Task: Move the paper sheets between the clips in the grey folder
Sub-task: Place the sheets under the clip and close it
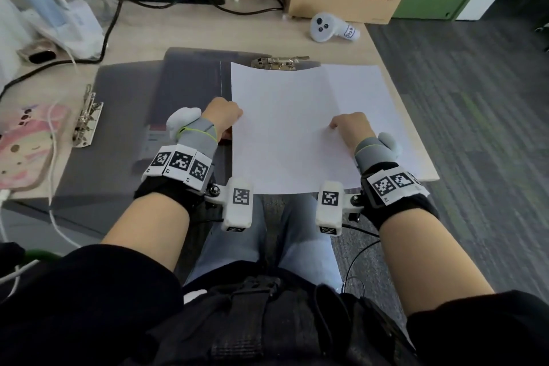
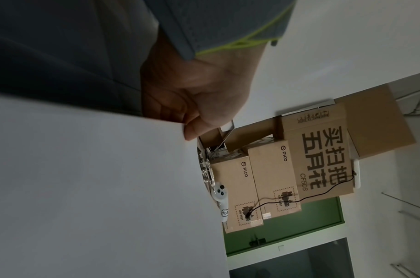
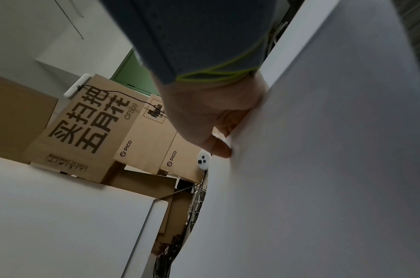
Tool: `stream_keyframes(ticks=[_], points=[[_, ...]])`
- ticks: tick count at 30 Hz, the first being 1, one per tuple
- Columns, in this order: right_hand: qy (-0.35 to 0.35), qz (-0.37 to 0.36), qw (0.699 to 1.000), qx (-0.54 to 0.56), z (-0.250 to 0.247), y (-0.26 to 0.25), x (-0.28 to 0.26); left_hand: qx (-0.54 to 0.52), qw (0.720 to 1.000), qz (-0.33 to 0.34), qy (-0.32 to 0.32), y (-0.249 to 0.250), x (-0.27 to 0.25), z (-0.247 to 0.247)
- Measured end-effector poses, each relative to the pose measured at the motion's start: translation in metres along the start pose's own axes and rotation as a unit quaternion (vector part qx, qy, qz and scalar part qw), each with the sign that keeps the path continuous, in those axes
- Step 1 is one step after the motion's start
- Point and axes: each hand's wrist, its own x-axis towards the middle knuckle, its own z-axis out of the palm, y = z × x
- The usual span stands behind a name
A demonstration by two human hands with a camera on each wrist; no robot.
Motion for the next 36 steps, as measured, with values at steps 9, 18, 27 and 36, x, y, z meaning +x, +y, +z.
stream_keyframes(ticks=[9, 18, 27, 36], points=[[0.015, -0.009, 1.0, 0.015, -0.002, -0.003, 0.006, 0.009, 1.0, 0.007, -0.004, 0.002, 0.007, 0.0], [0.029, -0.031, 0.997, 0.06, -0.004, -0.011, 0.015, 0.008, 1.0, 0.009, -0.008, 0.01, 0.013, -0.001], [0.062, -0.052, 0.997, 0.018, -0.003, -0.014, 0.02, 0.036, 0.999, -0.015, 0.012, 0.012, 0.025, -0.01], [0.081, -0.07, 0.994, -0.034, 0.0, -0.02, 0.023, 0.065, 0.996, 0.008, 0.055, 0.006, 0.042, -0.018]])
